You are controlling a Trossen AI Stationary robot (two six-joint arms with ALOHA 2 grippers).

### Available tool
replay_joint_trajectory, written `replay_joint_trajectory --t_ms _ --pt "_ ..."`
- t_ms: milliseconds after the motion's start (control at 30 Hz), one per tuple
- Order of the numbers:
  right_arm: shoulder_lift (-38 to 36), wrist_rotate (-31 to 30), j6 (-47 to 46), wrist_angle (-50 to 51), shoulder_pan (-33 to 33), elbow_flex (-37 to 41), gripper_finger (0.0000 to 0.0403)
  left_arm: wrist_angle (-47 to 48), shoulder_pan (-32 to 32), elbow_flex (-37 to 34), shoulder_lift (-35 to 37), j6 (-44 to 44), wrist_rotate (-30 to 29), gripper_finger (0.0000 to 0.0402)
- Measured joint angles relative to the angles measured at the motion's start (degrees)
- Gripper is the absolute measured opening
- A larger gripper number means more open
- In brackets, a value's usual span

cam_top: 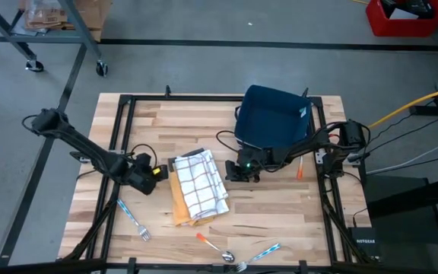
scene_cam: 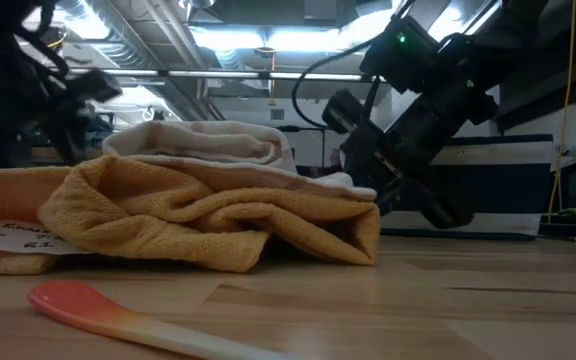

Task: Fold towel
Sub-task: Put the stacked towels into the blue bin

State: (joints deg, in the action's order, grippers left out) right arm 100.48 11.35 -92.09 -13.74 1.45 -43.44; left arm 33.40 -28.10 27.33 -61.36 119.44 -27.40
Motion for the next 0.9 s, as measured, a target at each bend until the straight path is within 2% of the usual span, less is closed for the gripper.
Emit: replay_joint_trajectory --t_ms 167,433,667,900 --pt "2.27 0.82 -2.21 -1.13 0.00 0.01 0.0156 -4.85 -0.04 0.00 -6.62 3.58 0.88 0.0159" --pt "5.59 4.33 -2.41 -10.75 0.00 -0.09 0.0156 -13.03 -0.03 0.00 -12.49 4.80 1.03 0.0159" --pt "8.60 4.84 -2.37 -11.55 0.02 -2.89 0.0156 -17.75 0.00 0.19 -17.91 7.68 -0.25 0.0159" --pt "11.99 4.90 -2.01 -11.13 0.09 -7.54 0.0156 -22.23 -0.03 0.15 -20.49 6.48 -3.08 0.0159"
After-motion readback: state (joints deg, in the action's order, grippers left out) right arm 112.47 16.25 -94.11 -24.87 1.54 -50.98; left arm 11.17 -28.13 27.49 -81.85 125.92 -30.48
